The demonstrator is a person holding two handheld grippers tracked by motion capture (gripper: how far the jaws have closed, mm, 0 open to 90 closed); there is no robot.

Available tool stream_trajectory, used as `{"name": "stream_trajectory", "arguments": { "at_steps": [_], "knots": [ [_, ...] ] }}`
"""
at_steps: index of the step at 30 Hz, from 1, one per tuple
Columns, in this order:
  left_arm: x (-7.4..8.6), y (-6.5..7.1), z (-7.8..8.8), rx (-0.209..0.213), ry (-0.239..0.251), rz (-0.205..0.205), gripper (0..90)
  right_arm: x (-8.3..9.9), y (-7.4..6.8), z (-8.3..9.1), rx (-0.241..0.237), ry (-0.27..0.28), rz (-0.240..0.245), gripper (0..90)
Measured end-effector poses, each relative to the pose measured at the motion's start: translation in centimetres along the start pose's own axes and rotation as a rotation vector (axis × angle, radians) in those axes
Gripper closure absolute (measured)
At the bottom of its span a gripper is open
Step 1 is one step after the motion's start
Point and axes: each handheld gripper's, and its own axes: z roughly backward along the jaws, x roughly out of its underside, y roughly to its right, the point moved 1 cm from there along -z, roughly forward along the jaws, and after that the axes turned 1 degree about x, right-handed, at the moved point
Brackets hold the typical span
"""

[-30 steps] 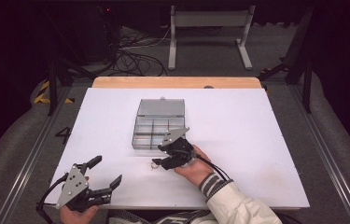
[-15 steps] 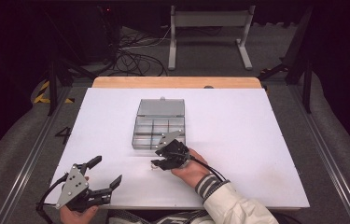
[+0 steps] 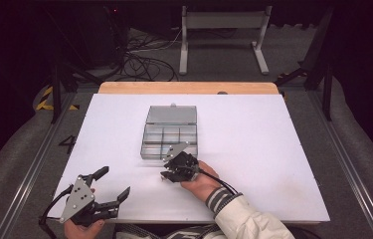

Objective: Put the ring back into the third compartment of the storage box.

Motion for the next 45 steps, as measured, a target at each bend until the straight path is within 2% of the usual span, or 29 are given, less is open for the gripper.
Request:
{"name": "stream_trajectory", "arguments": {
  "at_steps": [6,18,29,45],
  "knots": [
    [0.0,0.0,0.0,0.0,0.0,0.0,15.2,0.0,-0.1,-0.2,0.013,-0.009,0.003,78.3],
    [0.0,0.0,0.0,0.0,0.0,0.001,15.1,0.1,-0.2,-0.4,0.012,-0.016,-0.009,86.7],
    [0.0,0.0,0.0,0.0,0.0,0.0,15.1,0.0,-0.3,-0.2,0.026,-0.007,-0.005,87.5],
    [0.0,0.0,0.0,-0.001,0.0,0.0,15.1,-1.3,-1.0,2.3,0.051,0.053,0.026,87.5]
  ]
}}
